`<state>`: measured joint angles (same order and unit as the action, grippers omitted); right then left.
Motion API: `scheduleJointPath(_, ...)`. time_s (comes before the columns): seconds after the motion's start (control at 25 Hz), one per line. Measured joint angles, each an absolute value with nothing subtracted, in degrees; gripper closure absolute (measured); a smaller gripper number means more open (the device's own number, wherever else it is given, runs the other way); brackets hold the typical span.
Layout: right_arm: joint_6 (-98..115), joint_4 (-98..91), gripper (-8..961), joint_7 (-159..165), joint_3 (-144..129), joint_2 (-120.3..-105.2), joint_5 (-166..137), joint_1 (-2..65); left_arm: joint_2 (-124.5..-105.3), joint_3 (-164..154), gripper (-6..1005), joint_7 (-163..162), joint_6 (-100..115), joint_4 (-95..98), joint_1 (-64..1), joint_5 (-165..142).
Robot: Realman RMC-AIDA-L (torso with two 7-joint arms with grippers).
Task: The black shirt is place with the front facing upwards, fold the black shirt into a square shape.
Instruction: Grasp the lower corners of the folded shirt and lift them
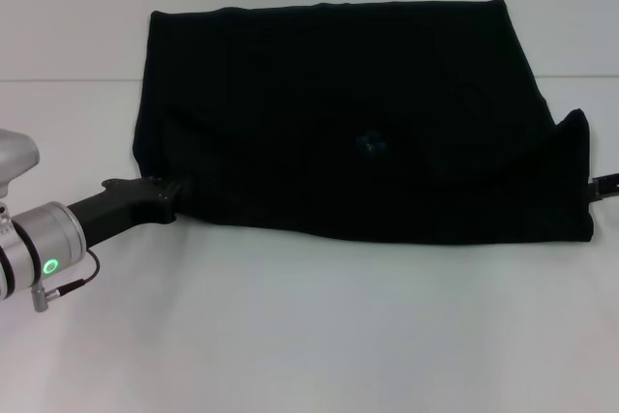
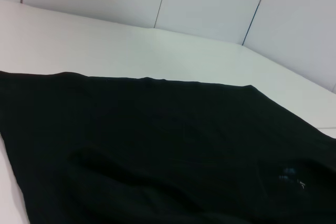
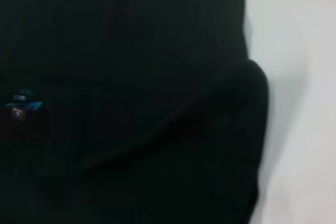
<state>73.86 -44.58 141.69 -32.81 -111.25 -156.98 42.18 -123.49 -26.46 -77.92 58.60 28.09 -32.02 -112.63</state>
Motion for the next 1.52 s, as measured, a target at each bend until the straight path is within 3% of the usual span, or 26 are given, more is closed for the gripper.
scheduleJointPath(0.28, 72.8, -41.3, 31, 141.3, -33.5, -112.02, -156.7, 44.0, -123.41, -26.2, 943, -77.8, 58.3, 28.1, -32.1, -112.4)
scheduleJointPath(1.12, 68.1, -34.0, 34, 141.2, -34.5, -112.12, -153.0, 44.3, -123.4, -26.1, 925, -77.8, 58.3, 28.0, -32.3, -112.2)
scheduleJointPath(1.52, 67.2, -33.5, 171, 140.0, -34.9, -112.25, -153.0, 43.9, -123.4, -26.1, 917, -77.8, 58.5, 27.9, -32.1, -112.2)
